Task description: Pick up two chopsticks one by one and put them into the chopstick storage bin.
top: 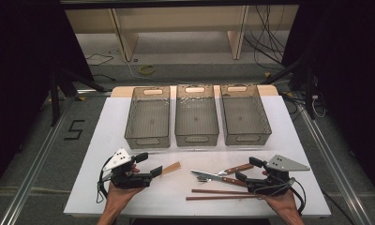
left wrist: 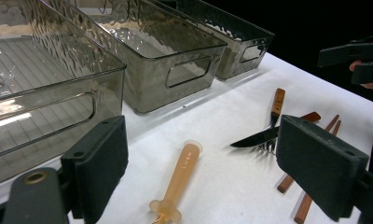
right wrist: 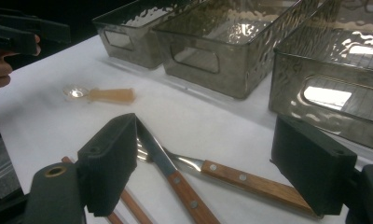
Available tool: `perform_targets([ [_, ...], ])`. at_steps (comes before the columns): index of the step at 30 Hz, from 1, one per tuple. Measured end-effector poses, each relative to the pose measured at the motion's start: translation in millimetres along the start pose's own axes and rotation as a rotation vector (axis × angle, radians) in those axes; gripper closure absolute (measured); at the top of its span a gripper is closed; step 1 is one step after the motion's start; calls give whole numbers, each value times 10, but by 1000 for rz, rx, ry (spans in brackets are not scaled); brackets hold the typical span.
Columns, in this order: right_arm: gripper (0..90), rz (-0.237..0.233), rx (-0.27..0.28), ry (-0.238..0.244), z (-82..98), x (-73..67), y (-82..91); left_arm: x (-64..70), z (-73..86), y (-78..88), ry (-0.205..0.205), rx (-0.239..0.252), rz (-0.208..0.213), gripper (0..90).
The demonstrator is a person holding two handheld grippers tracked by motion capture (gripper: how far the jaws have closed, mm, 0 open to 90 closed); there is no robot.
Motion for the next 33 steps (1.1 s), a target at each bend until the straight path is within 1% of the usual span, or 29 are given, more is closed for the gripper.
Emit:
perform_targets([
  [2, 238, -3, -9, 3, 3, -6, -4, -5, -3, 1, 3, 3, -3, 161],
  [6, 253, -10, -47, 27, 9, -29, -12, -5, -5, 2, 5, 5, -3, 161],
  [7, 253, -10, -47, 27, 9, -29, -12, -5, -5, 2, 5, 5, -3, 161],
  [9, 257, -16, -73, 44, 19, -49, -18, -6, -4, 1, 4, 4, -4, 162],
  [10, 254, -25, -101, 64, 19, -73, -25, -7, -3, 2, 4, 4, -4, 161],
  [14, 259, -46, -138, 88, 1, -123, -36, -9, -1, 1, 6, 2, -2, 161],
  [15, 262, -68, -181, 102, -5, -163, -42, -10, 0, 1, 6, 1, -3, 161],
  [16, 262, -68, -181, 102, -5, -163, -42, -12, 1, 0, 5, 0, -3, 161],
  [18, 273, -78, -219, 129, -12, -190, -45, -12, 1, 0, 5, 0, -4, 161],
  [19, 274, -94, -264, 142, -12, -212, -54, -12, 1, 0, 5, 0, -4, 161],
  [22, 284, -94, -331, 185, 3, -250, -69, -13, -1, 1, 5, 0, -5, 161],
  [23, 284, -94, -331, 185, 3, -250, -69, -13, -1, 1, 5, 0, -5, 161],
  [25, 302, -105, -370, 209, 22, -285, -85, -14, 0, 0, 5, 0, -4, 160],
  [26, 317, -118, -416, 229, 57, -310, -107, -13, 0, -1, 5, 0, -5, 161],
  [28, 350, -121, -457, 242, 98, -324, -128, -14, 0, 0, 4, 0, -5, 161],
  [29, 350, -121, -457, 242, 98, -324, -128, -15, 0, 0, 4, 0, -4, 161],
  [30, 380, -116, -505, 270, 152, -325, -144, -17, 1, 1, 4, -1, -5, 160],
  [33, 419, -115, -562, 304, 219, -347, -160, -20, 1, 0, 4, -1, -5, 160],
])
Point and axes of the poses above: each handheld gripper's, and its own axes: y roughly backward along the jaws, z roughly out of its underside, x roughly to its right, the point moved 9 cm from there along -y, roughly forward along the jaws, and after that the axes turned 6 degrees about -y, right-handed, at the moved point
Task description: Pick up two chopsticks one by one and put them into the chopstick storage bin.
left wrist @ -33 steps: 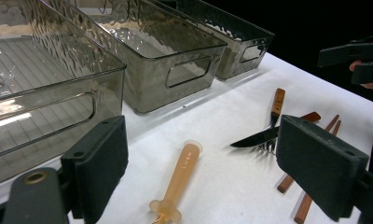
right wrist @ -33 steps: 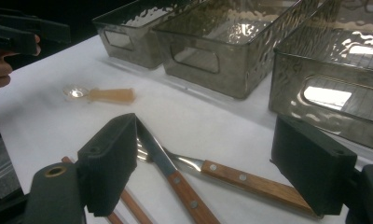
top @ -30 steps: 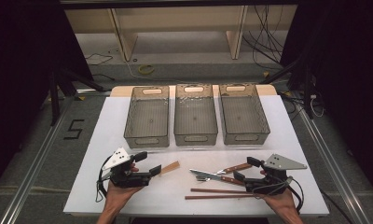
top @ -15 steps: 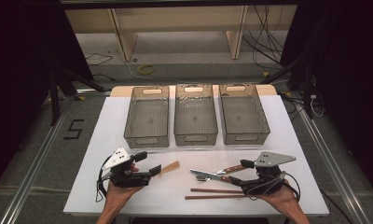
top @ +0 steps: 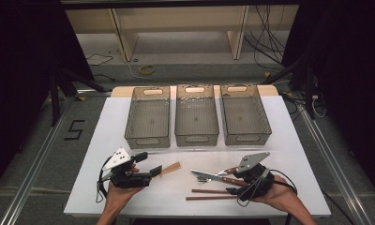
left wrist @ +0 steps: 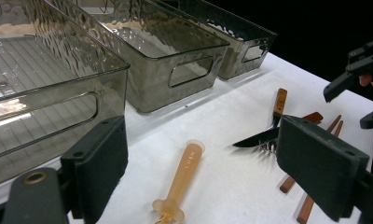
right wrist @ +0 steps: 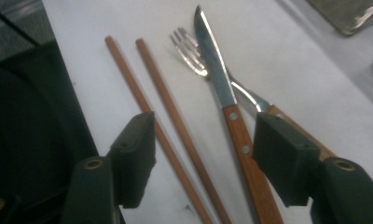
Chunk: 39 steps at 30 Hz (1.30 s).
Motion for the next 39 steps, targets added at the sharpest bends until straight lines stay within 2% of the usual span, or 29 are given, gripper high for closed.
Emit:
perform_targets([
  [5, 482, -14, -63, 51, 39, -90, -61, 3, 0, -2, -3, -1, 0, 160],
  [10, 536, -34, -98, 88, 60, -167, -139, 2, 0, 0, -4, -2, 0, 160],
  [11, 560, -36, -120, 110, 76, -198, -181, 1, 0, -1, -3, -2, 0, 160],
  [14, 605, -40, -167, 131, 115, -231, -230, 4, 2, -2, -3, -4, 2, 160],
  [22, 684, -15, -242, 164, 198, -188, -282, 7, 7, -5, -9, -10, 3, 160],
  [27, 707, -9, -266, 174, 230, -169, -300, 8, 8, -7, -10, -11, 3, 160],
  [32, 733, 13, -322, 195, 281, -124, -335, 7, 9, -8, -9, -11, 3, 160],
  [34, 737, 22, -325, 186, 287, -124, -346, 7, 8, -8, -9, -11, 3, 160],
  [39, 781, 25, -356, 211, 299, -135, -355, 6, 10, -8, -10, -12, 3, 160],
])
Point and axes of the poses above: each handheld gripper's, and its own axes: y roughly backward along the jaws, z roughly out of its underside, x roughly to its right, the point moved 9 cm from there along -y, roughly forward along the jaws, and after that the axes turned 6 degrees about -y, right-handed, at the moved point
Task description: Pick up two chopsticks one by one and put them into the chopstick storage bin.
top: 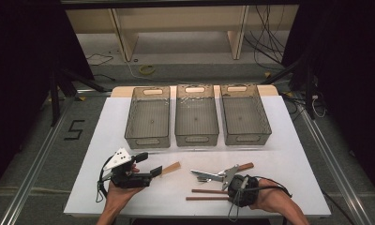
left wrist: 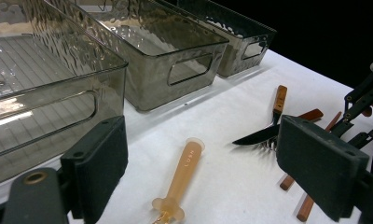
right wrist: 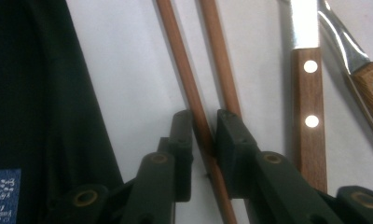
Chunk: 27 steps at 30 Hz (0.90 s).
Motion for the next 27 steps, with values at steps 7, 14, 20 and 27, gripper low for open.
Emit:
perform_targets([
  [7, 820, -6, -38, 85, -3, -15, 5, -4, -1, 1, 3, 2, -1, 160],
  [14, 848, -21, -41, 111, -4, -32, 3, -1, 2, -3, -3, -2, 0, 160],
  [20, 852, -37, -21, 118, -16, -47, 21, 11, 6, -10, -11, -13, 5, 160],
  [27, 853, -32, 7, 151, -65, -63, 131, 166, -26, -53, -54, -65, 73, 163],
])
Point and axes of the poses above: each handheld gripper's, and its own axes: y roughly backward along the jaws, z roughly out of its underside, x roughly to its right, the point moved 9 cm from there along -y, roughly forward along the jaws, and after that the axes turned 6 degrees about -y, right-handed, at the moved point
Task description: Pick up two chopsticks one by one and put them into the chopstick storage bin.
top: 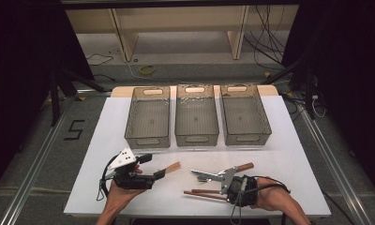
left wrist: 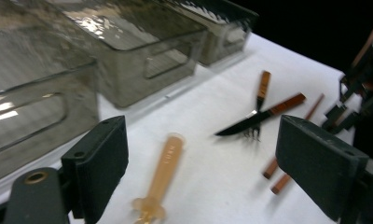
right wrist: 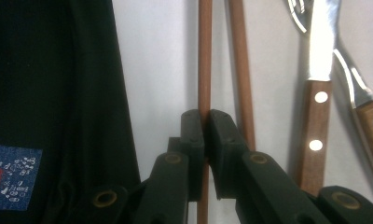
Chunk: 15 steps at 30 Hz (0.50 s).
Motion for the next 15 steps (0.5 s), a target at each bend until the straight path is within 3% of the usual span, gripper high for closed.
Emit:
perform_targets([
  [3, 853, 10, 17, 0, -29, 6, 35, 144, -38, -56, -35, -49, 52, 163],
  [8, 853, 25, 39, 19, -143, 13, 111, 401, -27, -203, -158, -173, 103, 167],
  [15, 853, 36, 45, 41, -238, 8, 141, 569, 85, -372, -218, -307, 159, 186],
])
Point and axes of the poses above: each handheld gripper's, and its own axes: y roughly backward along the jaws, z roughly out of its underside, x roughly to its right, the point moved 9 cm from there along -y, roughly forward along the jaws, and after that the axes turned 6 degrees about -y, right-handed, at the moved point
